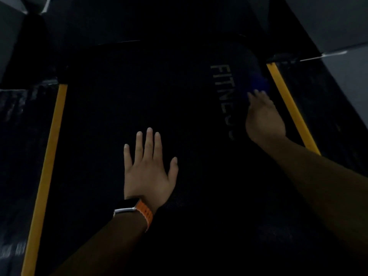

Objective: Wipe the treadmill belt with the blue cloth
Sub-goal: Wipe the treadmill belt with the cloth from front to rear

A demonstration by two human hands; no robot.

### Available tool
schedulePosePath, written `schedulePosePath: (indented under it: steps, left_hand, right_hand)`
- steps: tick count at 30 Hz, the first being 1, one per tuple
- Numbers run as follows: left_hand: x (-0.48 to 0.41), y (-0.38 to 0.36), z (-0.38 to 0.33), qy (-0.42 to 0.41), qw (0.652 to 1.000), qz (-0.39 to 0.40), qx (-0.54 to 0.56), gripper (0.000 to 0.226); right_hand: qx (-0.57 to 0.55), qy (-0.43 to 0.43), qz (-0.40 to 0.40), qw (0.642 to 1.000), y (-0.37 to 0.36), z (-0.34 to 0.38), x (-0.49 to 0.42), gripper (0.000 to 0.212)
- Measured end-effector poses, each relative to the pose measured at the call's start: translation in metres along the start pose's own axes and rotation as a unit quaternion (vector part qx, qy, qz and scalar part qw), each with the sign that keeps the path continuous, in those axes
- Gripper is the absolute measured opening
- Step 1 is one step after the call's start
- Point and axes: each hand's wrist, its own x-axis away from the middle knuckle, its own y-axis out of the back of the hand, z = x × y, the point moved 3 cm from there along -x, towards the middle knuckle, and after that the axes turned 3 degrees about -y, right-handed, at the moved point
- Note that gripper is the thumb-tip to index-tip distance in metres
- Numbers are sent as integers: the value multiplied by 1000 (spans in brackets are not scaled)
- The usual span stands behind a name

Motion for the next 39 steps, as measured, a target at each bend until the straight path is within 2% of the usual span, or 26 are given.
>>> schedulePosePath:
  steps: [2, 3, 5, 7, 9, 10, 12, 14, 15, 16, 18, 20, 21, 22, 25, 27, 29, 31, 32, 34, 35, 37, 39]
  left_hand:
    - [0, -1, 1, -1, 1000, 0, -2, 78]
    - [0, -1, 1, 0, 1000, 4, -5, 79]
    - [1, 1, 0, 4, 1000, 15, -10, 80]
    - [1, 3, -1, 6, 1000, 12, -9, 81]
    - [1, 4, -1, 6, 1000, 4, -6, 80]
    - [0, 3, -1, 4, 1000, 0, -5, 80]
    - [0, 1, -1, 0, 1000, -5, -1, 79]
    - [0, -1, 0, 1, 1000, -6, -7, 79]
    - [0, -1, 0, 3, 1000, -7, -11, 79]
    - [0, -1, 0, 3, 1000, -8, -14, 79]
    - [1, -1, 0, 4, 1000, -8, -16, 79]
    - [1, -1, 1, 6, 1000, -7, -15, 79]
    - [1, -1, 0, 7, 1000, -7, -14, 79]
    - [0, -1, 0, 6, 1000, -6, -14, 79]
    - [-1, -2, 0, 7, 1000, -5, -17, 80]
    - [0, -1, 0, 7, 1000, -6, -17, 79]
    - [0, 0, -1, 4, 1000, -3, -18, 77]
    - [1, 2, -1, 3, 1000, 2, -17, 77]
    - [1, 3, 0, 3, 1000, 3, -19, 78]
    - [0, 5, 1, 3, 1000, 18, -13, 78]
    - [1, 6, 2, 2, 1000, 24, -10, 78]
    - [6, 8, 1, -2, 999, 33, -3, 78]
    - [24, 10, -3, -2, 999, 44, 4, 78]
  right_hand:
    - [-22, -75, -3, 997, -5, 10, 15, 54]
    - [-11, -70, -22, 997, -12, 31, 29, 56]
    - [5, 41, -42, 998, -29, 77, 66, 59]
    - [11, 176, -14, 984, -38, 86, 94, 59]
    - [23, 203, -19, 979, -29, 49, 92, 57]
    - [22, 162, -36, 986, -23, 23, 87, 56]
    - [-32, 16, -42, 998, -9, -18, 85, 52]
    - [-64, -89, -57, 992, -11, -12, 92, 54]
    - [-55, -105, -64, 991, -15, 10, 100, 57]
    - [-34, -80, -66, 994, -21, 36, 111, 59]
    - [-7, 63, -36, 997, -34, 80, 137, 63]
    - [9, 171, 20, 985, -37, 76, 154, 66]
    - [23, 183, 10, 983, -33, 54, 152, 66]
    - [37, 160, -8, 986, -27, 24, 149, 65]
    - [-26, -54, -38, 997, -11, -46, 145, 56]
    - [-48, -121, -67, 989, -13, -21, 151, 56]
    - [-30, -62, -66, 995, -27, 41, 171, 61]
    - [-32, 78, -9, 996, -42, 91, 200, 66]
    - [-20, 131, 17, 991, -43, 95, 208, 67]
    - [2, 156, -1, 988, -33, 58, 211, 67]
    - [8, 124, -17, 992, -27, 28, 214, 66]
    - [3, -15, -31, 999, -10, -33, 225, 58]
    - [-36, -134, -21, 990, -7, -58, 240, 53]
